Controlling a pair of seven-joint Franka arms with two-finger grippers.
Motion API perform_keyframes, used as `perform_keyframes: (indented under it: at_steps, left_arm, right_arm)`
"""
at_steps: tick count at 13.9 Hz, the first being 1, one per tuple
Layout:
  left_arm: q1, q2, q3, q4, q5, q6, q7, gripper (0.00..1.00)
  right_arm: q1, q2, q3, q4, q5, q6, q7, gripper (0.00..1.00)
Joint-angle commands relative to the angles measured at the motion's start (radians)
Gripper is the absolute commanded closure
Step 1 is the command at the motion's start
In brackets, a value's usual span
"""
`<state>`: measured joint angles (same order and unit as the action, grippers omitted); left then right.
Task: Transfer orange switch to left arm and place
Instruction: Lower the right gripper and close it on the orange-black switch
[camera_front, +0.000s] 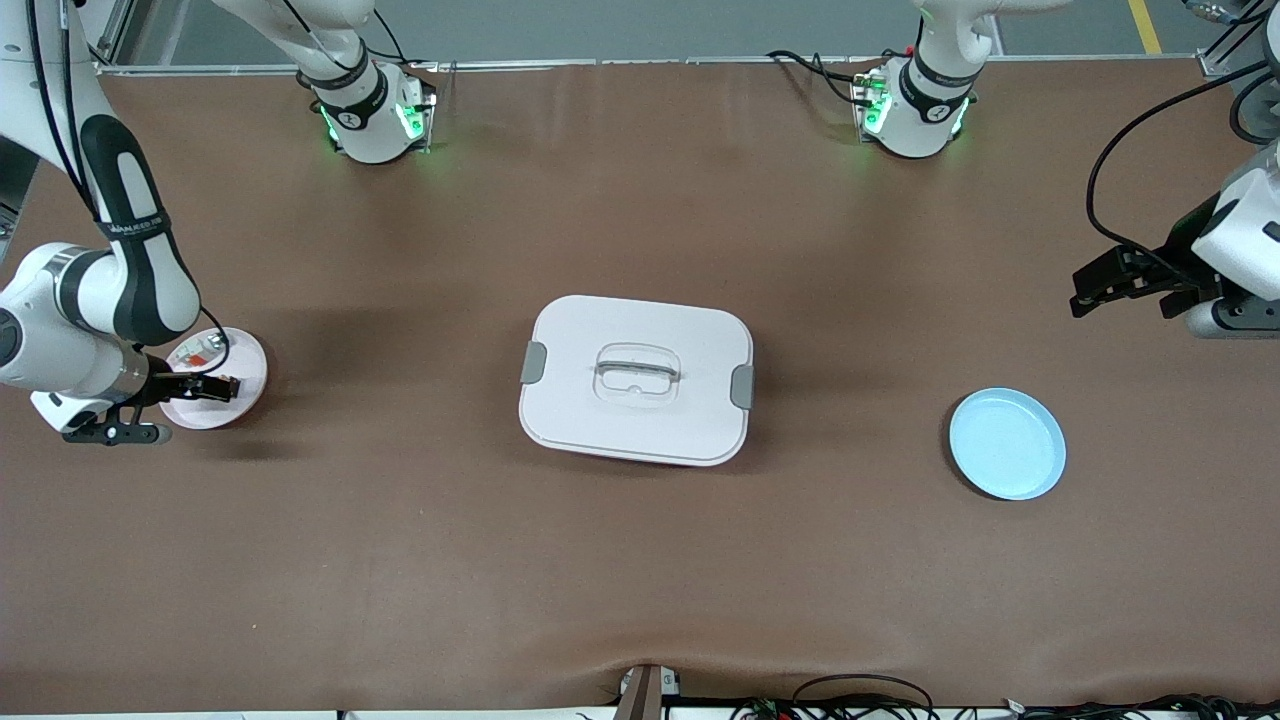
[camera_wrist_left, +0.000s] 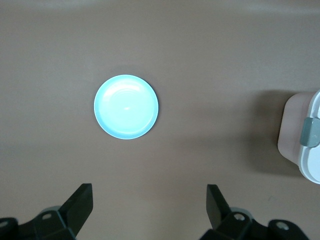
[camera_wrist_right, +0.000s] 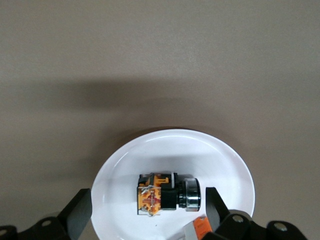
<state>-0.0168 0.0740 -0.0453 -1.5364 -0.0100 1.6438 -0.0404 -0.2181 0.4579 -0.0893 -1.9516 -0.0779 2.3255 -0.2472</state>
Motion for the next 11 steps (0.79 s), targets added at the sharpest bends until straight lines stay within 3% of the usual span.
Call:
perform_keyframes:
  at_steps: [1,11]
  left_arm:
    - [0.004,0.004,-0.004,0.027,0.001,-0.024,0.010,0.00]
    - [-0.003,0.006,-0.004,0.035,0.004,-0.024,0.005,0.00]
  right_arm:
    - [-0.046,0.016,0.014,-0.006,-0.006,0.031,-0.044,0.00]
    - [-0.056,0.021,0.016,-0.109,0.006,0.118,-0.043,0.00]
